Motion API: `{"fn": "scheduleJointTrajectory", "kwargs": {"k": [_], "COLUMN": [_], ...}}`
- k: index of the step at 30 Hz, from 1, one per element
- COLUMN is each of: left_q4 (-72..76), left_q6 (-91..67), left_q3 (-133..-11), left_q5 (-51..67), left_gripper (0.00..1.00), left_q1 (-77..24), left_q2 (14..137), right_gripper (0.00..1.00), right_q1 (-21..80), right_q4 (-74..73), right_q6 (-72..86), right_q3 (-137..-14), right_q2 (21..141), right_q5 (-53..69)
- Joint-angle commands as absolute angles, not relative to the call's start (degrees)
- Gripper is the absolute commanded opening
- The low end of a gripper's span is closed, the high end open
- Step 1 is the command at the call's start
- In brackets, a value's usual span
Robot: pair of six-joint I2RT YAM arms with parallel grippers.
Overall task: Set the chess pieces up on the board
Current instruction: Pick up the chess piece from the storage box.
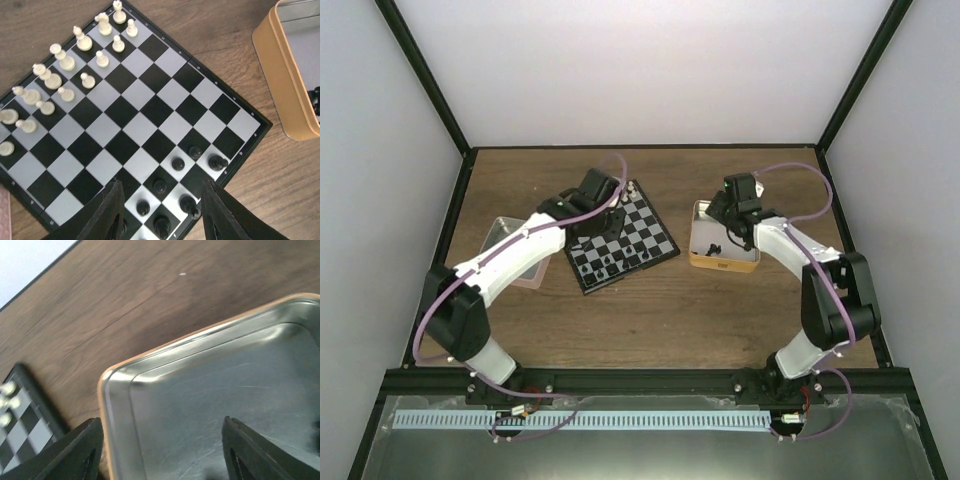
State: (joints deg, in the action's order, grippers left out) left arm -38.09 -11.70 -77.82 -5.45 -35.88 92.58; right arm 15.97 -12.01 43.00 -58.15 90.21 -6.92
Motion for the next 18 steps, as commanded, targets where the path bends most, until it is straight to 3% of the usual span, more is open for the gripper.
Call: {"fn": "scheduleJointTrajectory", "kwargs": {"k": [1,6,18], "left_q4": [-33.9,-31.6,-29.9], "left_q6": [-12.3,-12.5,-11.1], "left_q3": [-74.0,-71.1,-69.6], "left_q5": [-6.0,-3.1,-1.6], "left_gripper": [0.46,0.50,0.54], "left_q1": [-35.6,-35.5,-35.2], "left_q2": [86.2,82.1,81.5], "right_gripper": [0.59,0.44,0.46], "right_q1": [15.1,15.1,15.2], "right_q4": [-19.8,-29.0,-33.7], "right_q6": [43.0,37.7,38.2], "right_q3": [-62.5,-65.2,-64.1], "right_q2": [92.8,96.3,99.5], "right_q5": [-17.6,-20.9,-23.9]}}
